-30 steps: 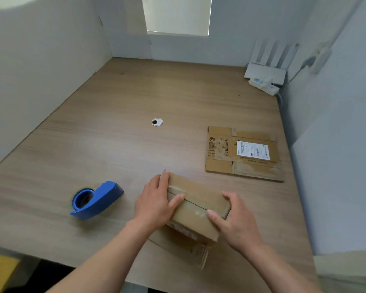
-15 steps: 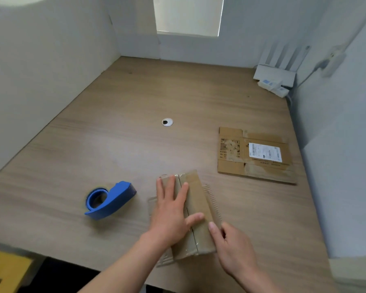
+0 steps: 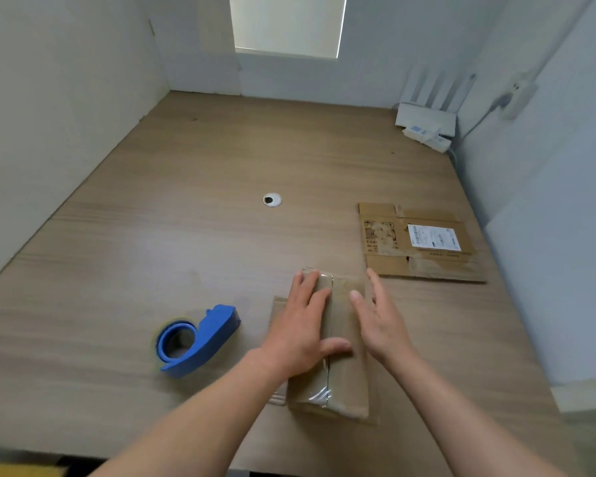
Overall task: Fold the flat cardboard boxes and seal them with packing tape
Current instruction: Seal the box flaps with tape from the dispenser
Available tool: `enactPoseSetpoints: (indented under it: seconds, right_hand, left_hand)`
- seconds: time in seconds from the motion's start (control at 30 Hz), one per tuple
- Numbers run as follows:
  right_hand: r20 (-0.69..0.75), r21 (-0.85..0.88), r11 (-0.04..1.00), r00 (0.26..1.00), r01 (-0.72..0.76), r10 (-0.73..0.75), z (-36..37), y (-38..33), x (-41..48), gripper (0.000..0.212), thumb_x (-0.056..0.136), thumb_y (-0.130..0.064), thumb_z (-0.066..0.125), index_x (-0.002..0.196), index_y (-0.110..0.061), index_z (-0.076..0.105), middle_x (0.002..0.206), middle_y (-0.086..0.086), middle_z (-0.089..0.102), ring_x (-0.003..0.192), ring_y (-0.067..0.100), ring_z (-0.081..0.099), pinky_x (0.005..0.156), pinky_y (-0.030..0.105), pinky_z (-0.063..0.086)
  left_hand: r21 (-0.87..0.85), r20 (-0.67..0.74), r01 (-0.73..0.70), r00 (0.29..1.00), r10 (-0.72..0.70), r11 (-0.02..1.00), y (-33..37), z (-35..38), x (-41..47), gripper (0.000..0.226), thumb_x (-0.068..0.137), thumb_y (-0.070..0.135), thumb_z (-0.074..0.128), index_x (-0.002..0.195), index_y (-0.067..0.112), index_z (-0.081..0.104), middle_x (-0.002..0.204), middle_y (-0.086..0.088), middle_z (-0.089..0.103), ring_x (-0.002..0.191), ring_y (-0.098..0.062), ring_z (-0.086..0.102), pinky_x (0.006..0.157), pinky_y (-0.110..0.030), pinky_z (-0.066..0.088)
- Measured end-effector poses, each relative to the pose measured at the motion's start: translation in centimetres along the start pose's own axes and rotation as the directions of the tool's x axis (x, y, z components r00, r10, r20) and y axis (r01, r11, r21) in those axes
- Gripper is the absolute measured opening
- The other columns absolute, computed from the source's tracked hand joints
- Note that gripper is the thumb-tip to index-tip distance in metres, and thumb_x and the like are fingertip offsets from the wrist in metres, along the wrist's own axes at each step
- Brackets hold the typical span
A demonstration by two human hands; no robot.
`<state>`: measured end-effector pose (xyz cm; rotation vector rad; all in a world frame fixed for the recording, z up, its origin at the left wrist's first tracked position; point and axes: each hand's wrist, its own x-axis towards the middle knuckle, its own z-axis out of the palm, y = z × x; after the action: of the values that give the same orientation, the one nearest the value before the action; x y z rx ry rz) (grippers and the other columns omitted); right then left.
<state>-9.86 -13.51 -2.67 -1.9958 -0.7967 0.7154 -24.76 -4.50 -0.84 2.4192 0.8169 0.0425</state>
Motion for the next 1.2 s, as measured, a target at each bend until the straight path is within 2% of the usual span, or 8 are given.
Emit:
enactPoseSetpoints:
  seconds: [0.13,0.27,0.53,0.83,0.93,1.0,1.1,1.2]
  right_hand:
    - [0.045,-0.205,0.974,0.995,0.092,-0.085,1.0,-2.0,3.4,0.032,0.099,-0.035,0.057,0.124,-0.019,0.068,0.122,-0.002,0.064,0.119,0.014,0.055,0.1,0.027,0.039]
    - [-0.027,-0.027,1.0,1.0,0.007,-0.008,1.2,-1.9,4.0,0.009,0.093,-0.025,0.069,0.097,-0.023,0.077,0.094,-0.008,0.073,0.093,0.012,0.066,0.091,0.031,0.05]
    - [-0.088,0.084,0.996,0.995,-0.03,0.038,2.3,-2.0,4.0,0.025,0.092,-0.02,0.07,0.069,-0.03,0.071,0.078,-0.012,0.072,0.077,0.007,0.062,0.079,0.027,0.048]
    - [-0.06,-0.269,0.963,0.997,0.024,-0.042,2.1,-2.0,3.6,0.044,0.103,-0.043,0.04,0.092,-0.014,0.07,0.099,0.012,0.068,0.1,0.031,0.061,0.075,0.034,0.042]
    - [-0.018,-0.476,0.877,0.998,-0.061,0.06,1.8,-2.6,2.9,0.055,0.103,-0.052,0.035,0.151,-0.024,0.037,0.159,0.019,0.025,0.145,0.035,0.029,0.111,0.044,0.032]
    - [-0.05,-0.54,0.84,0.998,-0.048,0.025,1.7,-3.1,1.1,0.071,0.098,-0.059,0.037,0.159,-0.033,0.012,0.167,0.013,-0.001,0.152,0.034,0.013,0.117,0.051,0.024]
    - [-0.013,-0.651,0.754,0.992,0.088,-0.127,1.7,-2.9,-2.0,0.077,0.091,-0.068,0.028,0.158,-0.035,0.013,0.167,0.009,-0.006,0.153,0.03,0.006,0.118,0.051,0.021]
    - [0.043,-0.687,0.711,0.985,0.15,-0.167,1.8,-2.6,-3.9,0.081,0.085,-0.07,0.022,0.157,-0.032,0.024,0.168,0.008,0.0,0.154,0.027,0.004,0.118,0.051,0.021]
  left_hand:
    - [-0.048,-0.005,0.001,1.0,-0.001,0.999,-0.2,0.4,-0.3,0.105,0.076,0.07,0.067,0.155,0.02,0.02,0.164,0.005,-0.019,0.15,-0.015,-0.019,0.122,-0.034,-0.003]
    - [0.014,0.122,-0.012,0.992,0.011,1.0,-0.3,-0.2,-1.5,0.126,0.067,0.08,0.067,0.158,0.025,0.001,0.157,0.01,-0.037,0.148,-0.019,-0.029,0.124,-0.045,0.003]
    - [0.096,0.227,-0.132,0.968,0.107,0.987,-0.9,0.6,-6.1,0.124,0.061,0.079,0.071,0.155,0.041,-0.002,0.155,0.01,-0.041,0.148,-0.031,-0.028,0.116,-0.055,0.027]
    - [0.143,0.247,-0.15,0.963,0.112,0.978,-0.7,1.6,-6.3,0.121,0.073,0.068,0.071,0.155,0.034,-0.01,0.153,0.004,-0.045,0.147,-0.038,-0.026,0.115,-0.057,0.031]
    - [0.146,0.271,-0.147,0.957,0.103,0.978,-0.5,1.2,-6.3,0.125,0.071,0.072,0.07,0.156,0.031,-0.013,0.153,0.004,-0.046,0.147,-0.038,-0.028,0.121,-0.056,0.019]
    - [0.103,0.275,-0.144,0.955,0.111,0.984,-0.8,0.5,-6.4,0.133,0.066,0.079,0.067,0.155,0.029,-0.019,0.153,0.004,-0.045,0.145,-0.033,-0.032,0.124,-0.052,0.004]
    - [-0.002,0.004,-0.126,0.992,0.126,0.992,-3.1,-0.5,-7.3,0.125,0.067,0.084,0.058,0.158,0.025,-0.003,0.165,-0.003,-0.02,0.152,-0.028,-0.016,0.124,-0.049,0.007]
    - [0.068,-0.478,-0.009,0.877,0.04,0.998,-8.6,-1.1,-8.4,0.085,0.077,0.065,0.059,0.14,0.012,0.044,0.148,-0.011,0.042,0.138,-0.034,0.041,0.112,-0.047,0.037]
